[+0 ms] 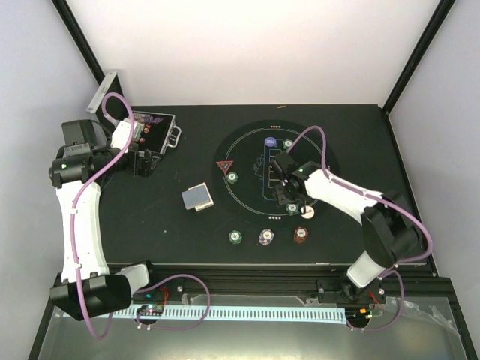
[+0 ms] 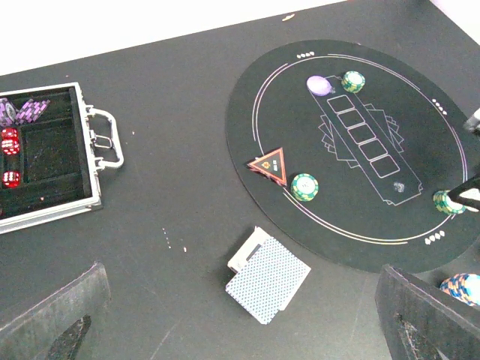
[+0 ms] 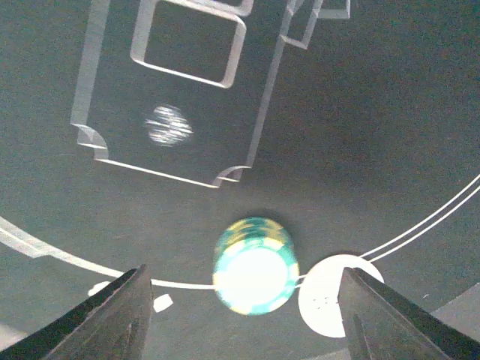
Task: Distribute texas hold em gaming equipment
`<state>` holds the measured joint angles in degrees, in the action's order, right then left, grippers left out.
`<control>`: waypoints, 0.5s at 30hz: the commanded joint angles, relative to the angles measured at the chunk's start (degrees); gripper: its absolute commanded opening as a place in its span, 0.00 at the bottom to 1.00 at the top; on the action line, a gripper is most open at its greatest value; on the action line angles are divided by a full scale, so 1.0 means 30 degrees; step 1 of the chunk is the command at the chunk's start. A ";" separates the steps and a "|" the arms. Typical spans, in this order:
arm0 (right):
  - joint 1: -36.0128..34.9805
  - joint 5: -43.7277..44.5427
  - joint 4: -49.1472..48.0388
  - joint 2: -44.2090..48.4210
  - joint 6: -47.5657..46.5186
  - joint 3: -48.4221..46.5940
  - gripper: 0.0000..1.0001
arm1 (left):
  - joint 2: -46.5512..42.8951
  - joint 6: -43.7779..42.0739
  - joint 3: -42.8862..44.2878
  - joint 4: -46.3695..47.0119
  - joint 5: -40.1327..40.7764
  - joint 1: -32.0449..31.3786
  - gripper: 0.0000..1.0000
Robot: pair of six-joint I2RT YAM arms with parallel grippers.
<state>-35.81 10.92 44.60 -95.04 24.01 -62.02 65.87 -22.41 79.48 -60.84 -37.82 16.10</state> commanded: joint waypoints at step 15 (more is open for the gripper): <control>-0.8123 -0.1789 0.0360 0.1541 0.3673 0.1015 0.84 | -0.0079 0.0190 0.0590 0.0184 -0.0636 0.0114 0.99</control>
<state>-59.53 7.44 47.51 -89.03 32.62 -60.45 65.89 -22.20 79.48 -60.60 -38.24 16.10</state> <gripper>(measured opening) 0.845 0.989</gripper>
